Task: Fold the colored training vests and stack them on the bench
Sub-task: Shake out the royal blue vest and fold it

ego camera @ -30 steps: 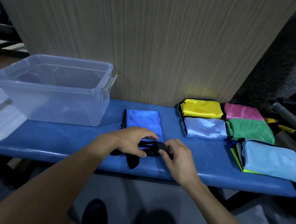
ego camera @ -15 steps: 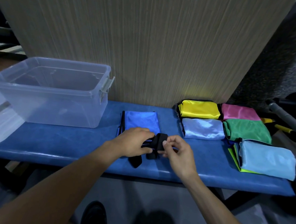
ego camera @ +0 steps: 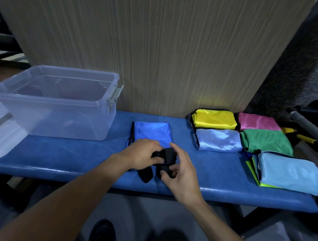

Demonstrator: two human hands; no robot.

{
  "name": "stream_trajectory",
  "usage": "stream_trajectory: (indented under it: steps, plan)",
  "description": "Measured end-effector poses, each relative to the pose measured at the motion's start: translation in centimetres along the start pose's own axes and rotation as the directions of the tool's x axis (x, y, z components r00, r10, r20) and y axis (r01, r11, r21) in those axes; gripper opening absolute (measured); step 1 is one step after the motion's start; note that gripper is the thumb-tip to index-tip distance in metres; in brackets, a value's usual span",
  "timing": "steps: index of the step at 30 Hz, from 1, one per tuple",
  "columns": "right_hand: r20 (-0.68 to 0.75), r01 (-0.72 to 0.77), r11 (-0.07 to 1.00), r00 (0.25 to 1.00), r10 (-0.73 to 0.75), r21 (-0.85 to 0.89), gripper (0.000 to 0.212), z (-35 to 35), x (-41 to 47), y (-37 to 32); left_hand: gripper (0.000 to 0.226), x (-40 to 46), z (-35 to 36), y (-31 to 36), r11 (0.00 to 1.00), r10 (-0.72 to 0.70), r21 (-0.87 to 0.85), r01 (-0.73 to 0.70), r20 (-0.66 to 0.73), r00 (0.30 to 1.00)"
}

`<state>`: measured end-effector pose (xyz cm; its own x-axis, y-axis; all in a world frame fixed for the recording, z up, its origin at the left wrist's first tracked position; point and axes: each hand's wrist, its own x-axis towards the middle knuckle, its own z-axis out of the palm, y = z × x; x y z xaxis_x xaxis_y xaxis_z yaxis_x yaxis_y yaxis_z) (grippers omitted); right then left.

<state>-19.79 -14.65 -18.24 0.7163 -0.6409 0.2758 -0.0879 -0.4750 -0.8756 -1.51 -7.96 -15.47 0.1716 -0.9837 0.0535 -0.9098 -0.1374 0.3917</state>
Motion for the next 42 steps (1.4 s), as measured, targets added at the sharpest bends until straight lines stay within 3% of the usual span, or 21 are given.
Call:
stream_trajectory:
  steps: [9, 13, 16, 24, 30, 34, 38, 42]
  plan:
    - [0.022, -0.039, 0.973, 0.999, 0.035, 0.227, 0.077, -1.2, -0.6, -0.6, 0.021, 0.0, -0.3, 0.2, 1.0, -0.003, 0.018, 0.003, -0.004, 1.0]
    - [0.08, 0.126, 0.989, 0.989, -0.12, -0.071, 0.085, -1.6, -1.0, -1.4, 0.026, 0.0, -0.1, 0.3, 0.999, -0.025, 0.022, 0.025, 0.008, 1.0]
    - [0.189, 0.173, 0.959, 0.973, -0.132, -0.224, 0.093, -2.1, -1.2, -2.5, 0.026, -0.1, 0.0, 0.5, 1.0, -0.004, 0.017, 0.004, 0.009, 1.0]
    - [0.249, 0.13, 0.887, 0.968, -0.018, -0.443, 0.081, -3.4, -0.1, -2.9, 0.026, 0.0, 0.4, 0.3, 0.995, 0.01, 0.104, -0.014, 0.039, 0.999]
    - [0.324, 0.218, 0.824, 0.945, -0.044, -0.523, 0.092, -3.2, 0.6, -3.2, 0.029, -0.3, 0.9, 0.4, 0.981, 0.026, 0.188, -0.036, 0.05, 0.998]
    - [0.37, 0.259, 0.785, 0.928, -0.041, -0.563, 0.074, -3.0, 1.4, -3.5, 0.028, -0.6, 1.2, 0.7, 0.975, 0.054, 0.215, -0.061, 0.037, 0.998]
    - [0.403, 0.31, 0.68, 0.915, -0.023, -0.665, 0.024, -3.5, 2.2, -4.4, 0.028, -1.0, 1.3, 0.6, 0.971, 0.052, 0.233, -0.059, 0.036, 0.998]
    - [0.442, 0.351, 0.635, 0.897, -0.017, -0.688, 0.012, -3.8, 2.8, -4.7, 0.024, -1.3, 0.6, 0.4, 0.983, 0.11, 0.143, -0.115, 0.045, 0.993]
